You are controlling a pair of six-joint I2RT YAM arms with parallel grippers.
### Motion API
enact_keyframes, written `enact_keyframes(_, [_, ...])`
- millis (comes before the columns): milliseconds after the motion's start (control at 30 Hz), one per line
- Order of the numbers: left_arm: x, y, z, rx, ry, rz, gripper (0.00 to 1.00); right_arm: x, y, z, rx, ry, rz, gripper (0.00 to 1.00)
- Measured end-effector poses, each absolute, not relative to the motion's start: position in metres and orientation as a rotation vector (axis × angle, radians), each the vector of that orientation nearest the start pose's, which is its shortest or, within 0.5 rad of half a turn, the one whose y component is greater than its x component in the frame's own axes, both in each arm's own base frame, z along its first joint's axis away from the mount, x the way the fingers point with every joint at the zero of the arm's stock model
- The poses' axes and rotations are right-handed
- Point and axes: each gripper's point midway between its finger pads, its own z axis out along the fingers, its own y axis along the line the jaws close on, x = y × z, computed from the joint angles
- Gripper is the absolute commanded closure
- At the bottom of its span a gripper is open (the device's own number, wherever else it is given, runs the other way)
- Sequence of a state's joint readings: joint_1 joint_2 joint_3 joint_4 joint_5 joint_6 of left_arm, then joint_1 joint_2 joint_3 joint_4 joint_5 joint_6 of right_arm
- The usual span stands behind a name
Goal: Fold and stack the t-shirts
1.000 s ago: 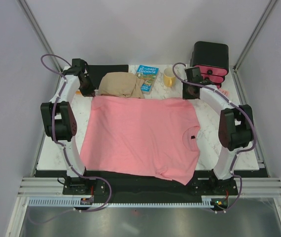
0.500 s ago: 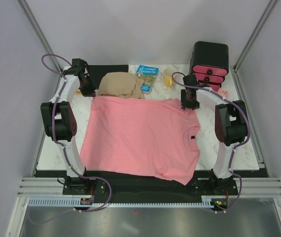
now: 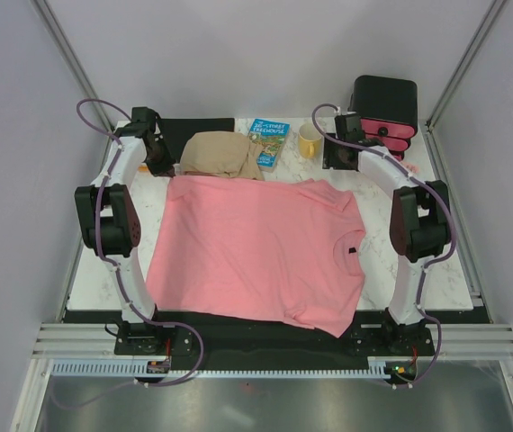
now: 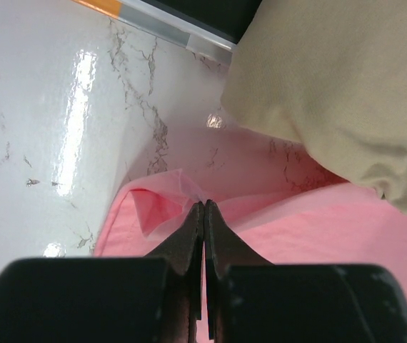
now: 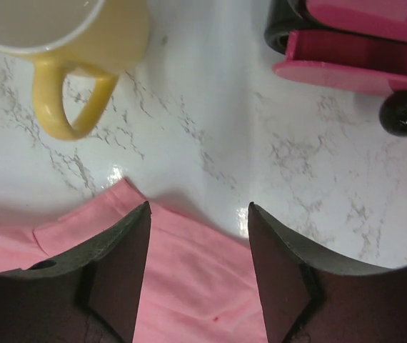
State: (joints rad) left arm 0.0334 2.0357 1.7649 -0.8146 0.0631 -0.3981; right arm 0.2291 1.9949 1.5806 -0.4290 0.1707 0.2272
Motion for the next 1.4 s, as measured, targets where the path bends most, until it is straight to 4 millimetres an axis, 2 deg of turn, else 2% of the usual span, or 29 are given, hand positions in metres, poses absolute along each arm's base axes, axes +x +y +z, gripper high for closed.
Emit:
enact_keyframes(67, [0.473, -0.011, 0.105, -0.551, 2.611, -0.203, 0.98, 0.512, 0.101, 0.095, 0.069, 2.389, 0.029, 0.36])
enact_keyframes(167, [0.475, -0.011, 0.107, -0.549, 2.606, -0.205, 0.98, 0.521, 0.108, 0.077, 0.056, 2.411, 0.056, 0.37])
enact_keyframes(267, [0.476, -0.012, 0.107, -0.547, 2.605, -0.204, 0.98, 0.518, 0.112, 0.052, 0.042, 2.464, 0.074, 0.37])
enact_keyframes(400, [0.477, -0.011, 0.103, -0.547, 2.612, -0.202, 0.98, 0.513, 0.114, 0.032, 0.034, 2.510, 0.079, 0.37])
enact_keyframes(500, [0.476, -0.011, 0.101, -0.546, 2.618, -0.200, 0.98, 0.513, 0.114, 0.032, 0.033, 2.514, 0.081, 0.38])
enact_keyframes(600, [0.476, -0.011, 0.100, -0.544, 2.621, -0.200, 0.98, 0.513, 0.115, 0.032, 0.031, 2.512, 0.085, 0.48])
enact_keyframes(633, [0.476, -0.011, 0.100, -0.544, 2.622, -0.200, 0.98, 0.513, 0.115, 0.032, 0.028, 2.513, 0.087, 0.48])
enact_keyframes(800, [0.476, -0.011, 0.096, -0.546, 2.630, -0.198, 0.98, 0.511, 0.118, 0.032, 0.026, 2.522, 0.112, 0.38])
enact_keyframes(967, [0.477, -0.011, 0.096, -0.545, 2.630, -0.200, 0.98, 0.510, 0.119, 0.034, 0.024, 2.521, 0.121, 0.37])
enact_keyframes(1267, [0.476, -0.014, 0.097, -0.540, 2.632, -0.224, 0.98, 0.512, 0.120, 0.054, 0.018, 2.483, 0.134, 0.37])
enact_keyframes(1400, [0.476, -0.015, 0.097, -0.540, 2.633, -0.227, 0.98, 0.512, 0.122, 0.056, 0.014, 2.482, 0.150, 0.36])
